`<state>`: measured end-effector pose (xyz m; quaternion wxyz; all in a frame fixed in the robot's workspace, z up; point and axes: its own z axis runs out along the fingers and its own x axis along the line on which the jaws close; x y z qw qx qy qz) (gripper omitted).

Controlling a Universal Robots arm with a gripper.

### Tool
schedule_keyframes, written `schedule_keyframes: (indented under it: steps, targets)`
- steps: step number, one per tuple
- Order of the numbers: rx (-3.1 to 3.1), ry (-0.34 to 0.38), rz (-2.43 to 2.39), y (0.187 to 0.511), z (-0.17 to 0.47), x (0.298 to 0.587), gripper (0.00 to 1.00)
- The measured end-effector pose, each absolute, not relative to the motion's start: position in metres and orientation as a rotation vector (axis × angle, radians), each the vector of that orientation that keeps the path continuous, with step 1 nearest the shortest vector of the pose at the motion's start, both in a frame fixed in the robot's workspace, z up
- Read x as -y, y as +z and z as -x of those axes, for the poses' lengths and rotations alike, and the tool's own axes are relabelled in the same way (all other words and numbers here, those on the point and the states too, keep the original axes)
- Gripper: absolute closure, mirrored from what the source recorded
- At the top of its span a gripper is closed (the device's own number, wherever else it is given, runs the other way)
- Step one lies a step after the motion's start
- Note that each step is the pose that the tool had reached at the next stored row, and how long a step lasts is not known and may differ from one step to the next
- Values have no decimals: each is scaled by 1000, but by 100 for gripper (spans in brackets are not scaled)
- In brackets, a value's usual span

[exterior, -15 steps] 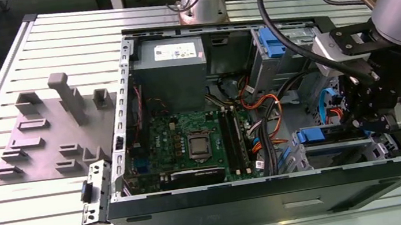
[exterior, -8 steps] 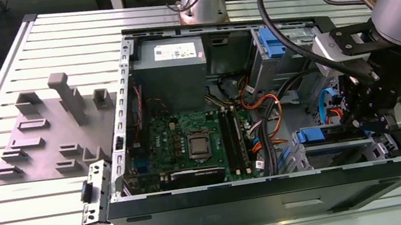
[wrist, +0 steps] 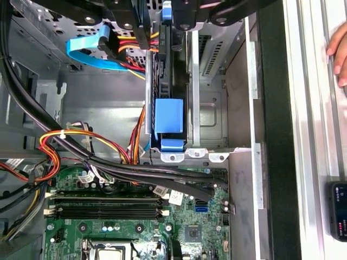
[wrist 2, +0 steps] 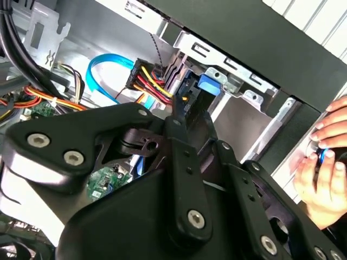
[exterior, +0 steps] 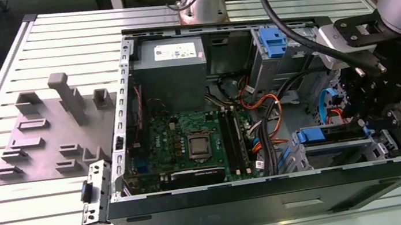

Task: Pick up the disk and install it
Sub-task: 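Insert the first disk wire, then insert the second disk wire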

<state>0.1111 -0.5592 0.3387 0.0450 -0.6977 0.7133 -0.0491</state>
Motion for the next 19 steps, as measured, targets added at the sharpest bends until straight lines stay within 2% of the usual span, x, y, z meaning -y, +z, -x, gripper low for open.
schedule_keyframes:
  steps: [4,5,6,7,8,9,19]
  targets:
    - [-2179,-150,2131,339,-111,559,72]
    - [-2179,-150,2131,339,-111,559,78]
    - [-2179,-150,2131,339,-111,559,78]
    - [-2179,-150,2131,339,-111,559,84]
    - [-2179,-150,2131,339,-111,559,84]
    - [-2179,-150,2131,339,-111,559,89]
    - [-2179,-150,2131,343,-111,559,89]
